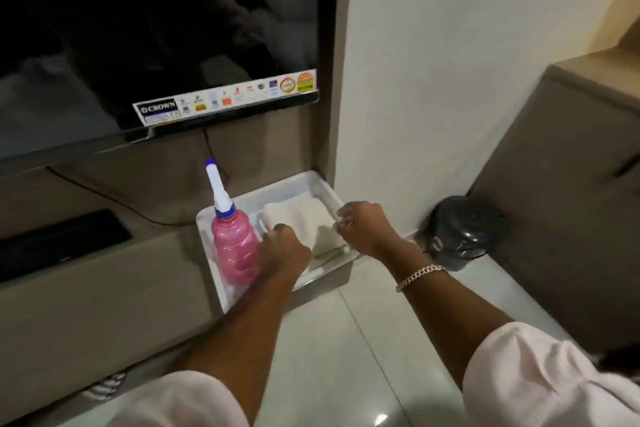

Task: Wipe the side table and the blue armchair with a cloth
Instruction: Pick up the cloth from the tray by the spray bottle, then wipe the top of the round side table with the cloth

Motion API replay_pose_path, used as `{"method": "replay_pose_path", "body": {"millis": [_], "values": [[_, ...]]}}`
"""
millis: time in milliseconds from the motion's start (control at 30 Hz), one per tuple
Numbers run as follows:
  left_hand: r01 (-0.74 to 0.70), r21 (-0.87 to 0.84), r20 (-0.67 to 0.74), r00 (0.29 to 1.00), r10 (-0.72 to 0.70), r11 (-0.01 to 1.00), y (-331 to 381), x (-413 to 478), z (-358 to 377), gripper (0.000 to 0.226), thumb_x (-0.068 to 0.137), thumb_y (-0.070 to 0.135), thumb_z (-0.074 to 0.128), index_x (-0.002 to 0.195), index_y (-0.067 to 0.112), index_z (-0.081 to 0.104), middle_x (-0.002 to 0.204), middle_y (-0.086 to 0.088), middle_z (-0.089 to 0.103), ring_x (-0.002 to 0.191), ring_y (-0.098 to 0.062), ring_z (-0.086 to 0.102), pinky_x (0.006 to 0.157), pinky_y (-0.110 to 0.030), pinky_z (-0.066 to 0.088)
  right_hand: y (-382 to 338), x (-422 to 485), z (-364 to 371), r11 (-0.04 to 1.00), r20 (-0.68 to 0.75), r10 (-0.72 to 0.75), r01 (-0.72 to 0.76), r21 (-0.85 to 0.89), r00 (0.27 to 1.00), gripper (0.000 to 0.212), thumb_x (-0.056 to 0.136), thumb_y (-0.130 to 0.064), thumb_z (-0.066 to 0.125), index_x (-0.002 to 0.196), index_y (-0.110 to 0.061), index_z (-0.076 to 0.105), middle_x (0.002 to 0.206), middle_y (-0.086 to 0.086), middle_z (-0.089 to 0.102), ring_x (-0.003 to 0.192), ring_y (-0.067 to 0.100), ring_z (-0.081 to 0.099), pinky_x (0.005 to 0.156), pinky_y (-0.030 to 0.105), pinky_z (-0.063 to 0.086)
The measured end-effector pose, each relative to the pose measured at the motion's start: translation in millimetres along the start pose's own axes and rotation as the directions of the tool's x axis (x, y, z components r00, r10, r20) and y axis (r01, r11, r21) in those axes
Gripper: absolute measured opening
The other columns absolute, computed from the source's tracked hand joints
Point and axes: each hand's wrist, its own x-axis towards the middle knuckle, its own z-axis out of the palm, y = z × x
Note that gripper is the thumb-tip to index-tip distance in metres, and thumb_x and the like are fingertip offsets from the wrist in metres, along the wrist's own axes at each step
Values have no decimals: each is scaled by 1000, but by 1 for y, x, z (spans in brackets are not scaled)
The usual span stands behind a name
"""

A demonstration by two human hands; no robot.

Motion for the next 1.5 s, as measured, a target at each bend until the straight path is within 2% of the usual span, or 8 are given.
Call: {"method": "replay_pose_path", "body": {"millis": [200, 467, 633, 767, 1000, 1100, 1167, 1500], "values": [[227, -339, -44, 966, -256, 913, -1, 22, 30, 44, 97, 24, 56, 134, 2, 48, 134, -19, 60, 123, -37, 58, 99, -39, 49, -5, 33, 62, 986, 34, 82, -76, -145, 996, 28, 93, -20, 52, 113, -1, 58, 112, 21, 70, 103, 37, 66, 80, 34, 50], [217, -768, -15, 935, -355, 603, 6, 12, 25, 36, 90, 3, 64, 126, 9, 62, 123, -13, 69, 117, -33, 66, 98, -40, 55, -4, 34, 41, 883, 4, 273, -253, 395, 962, 70, 71, -34, 84, 128, -12, 52, 108, 3, 63, 106, 27, 64, 82, 30, 49], [-27, -841, -113, 986, -126, 541, 25, -32, 26, 36, 87, -1, 65, 119, 17, 68, 116, -6, 74, 104, -23, 72, 92, -40, 62, 9, -16, -24, 608, 89, 325, -280, 743, 941, 41, 64, -18, 84, 101, -5, 72, 107, 22, 75, 93, 34, 74, 82, 45, 61], [-50, -892, 30, 985, 169, 448, 56, -71, 42, 37, 81, -1, 72, 94, 34, 68, 97, 14, 77, 91, -6, 75, 73, -18, 62, 49, -82, -72, 393, 94, 383, -254, 884, 919, 49, 74, -21, 81, 116, -4, 66, 112, 21, 75, 100, 40, 73, 71, 43, 61], [342, -883, 468, 703, 536, 321, 122, -166, 105, 26, 75, 6, 69, 100, 4, 65, 98, -13, 74, 78, -16, 76, 57, -29, 58, 155, -254, -112, 297, -130, 577, -58, 953, 807, 40, 75, -8, 75, 113, -13, 63, 111, 15, 73, 95, 32, 74, 72, 43, 63], [437, -804, 590, 509, 627, 403, 146, -233, 140, 15, 84, 13, 71, 97, 7, 67, 92, -8, 76, 85, -21, 75, 77, -40, 63, 198, -347, -114, 257, -183, 655, 12, 966, 733, 51, 67, -7, 75, 116, -7, 62, 111, 19, 73, 93, 32, 74, 73, 44, 62], [391, -789, 615, 499, 611, 475, 158, -288, 166, 13, 88, 6, 68, 100, 3, 65, 95, -16, 72, 89, -28, 69, 90, -48, 56, 223, -413, -112, 248, -200, 708, 27, 968, 677, 62, 66, -6, 74, 125, -2, 56, 120, 25, 69, 101, 39, 70, 78, 48, 60], [-11, -637, 695, 425, 580, 771, 137, -572, 320, 24, 82, -8, 71, 72, 11, 60, 63, -6, 58, 59, -21, 49, 61, -31, 45, 351, -717, -66, 208, -162, 912, -85, 975, 376, 60, 56, -9, 71, 116, -14, 64, 114, 14, 73, 103, 32, 70, 87, 48, 61]]}}
